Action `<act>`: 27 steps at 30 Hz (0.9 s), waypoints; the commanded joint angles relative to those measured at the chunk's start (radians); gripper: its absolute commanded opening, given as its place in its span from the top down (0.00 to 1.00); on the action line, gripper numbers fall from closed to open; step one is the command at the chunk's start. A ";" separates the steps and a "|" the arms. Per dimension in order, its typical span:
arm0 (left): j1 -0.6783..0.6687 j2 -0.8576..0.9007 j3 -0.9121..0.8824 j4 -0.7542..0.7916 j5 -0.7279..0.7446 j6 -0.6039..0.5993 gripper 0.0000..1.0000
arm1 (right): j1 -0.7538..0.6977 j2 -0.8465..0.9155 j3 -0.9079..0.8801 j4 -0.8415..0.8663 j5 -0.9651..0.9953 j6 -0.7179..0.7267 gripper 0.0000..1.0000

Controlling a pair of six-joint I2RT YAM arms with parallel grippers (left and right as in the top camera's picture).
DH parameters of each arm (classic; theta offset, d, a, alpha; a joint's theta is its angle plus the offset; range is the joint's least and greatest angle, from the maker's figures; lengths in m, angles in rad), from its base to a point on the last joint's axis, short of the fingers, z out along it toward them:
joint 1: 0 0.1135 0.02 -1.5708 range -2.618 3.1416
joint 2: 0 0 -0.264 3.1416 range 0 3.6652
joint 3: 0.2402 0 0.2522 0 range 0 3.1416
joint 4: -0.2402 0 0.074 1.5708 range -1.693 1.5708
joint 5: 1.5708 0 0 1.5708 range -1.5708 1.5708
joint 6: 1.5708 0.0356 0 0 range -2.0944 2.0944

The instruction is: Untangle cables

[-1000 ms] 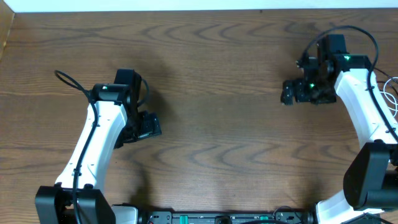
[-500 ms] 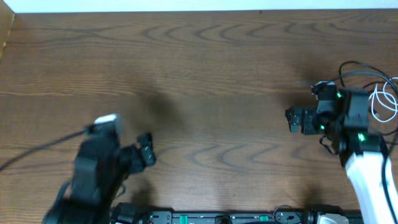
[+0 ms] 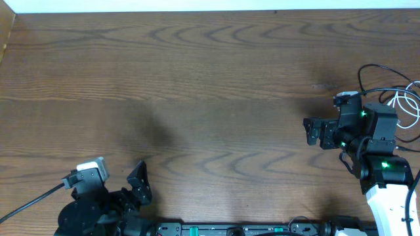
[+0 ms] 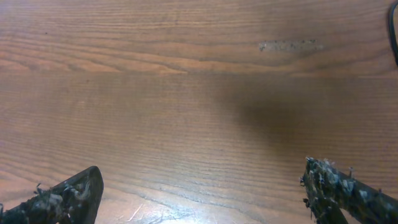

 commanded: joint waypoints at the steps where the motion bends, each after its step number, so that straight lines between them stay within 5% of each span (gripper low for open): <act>1: -0.004 -0.001 -0.006 -0.047 -0.013 -0.009 0.02 | 0.003 0.009 -0.008 -0.003 -0.009 0.014 0.01; 21: -0.004 -0.001 -0.006 -0.143 -0.013 -0.010 0.02 | 0.002 0.006 -0.017 -0.006 0.034 0.013 0.01; 27: -0.004 -0.001 -0.006 -0.143 -0.013 -0.010 0.02 | 0.029 -0.119 -0.164 -0.006 0.045 0.013 0.01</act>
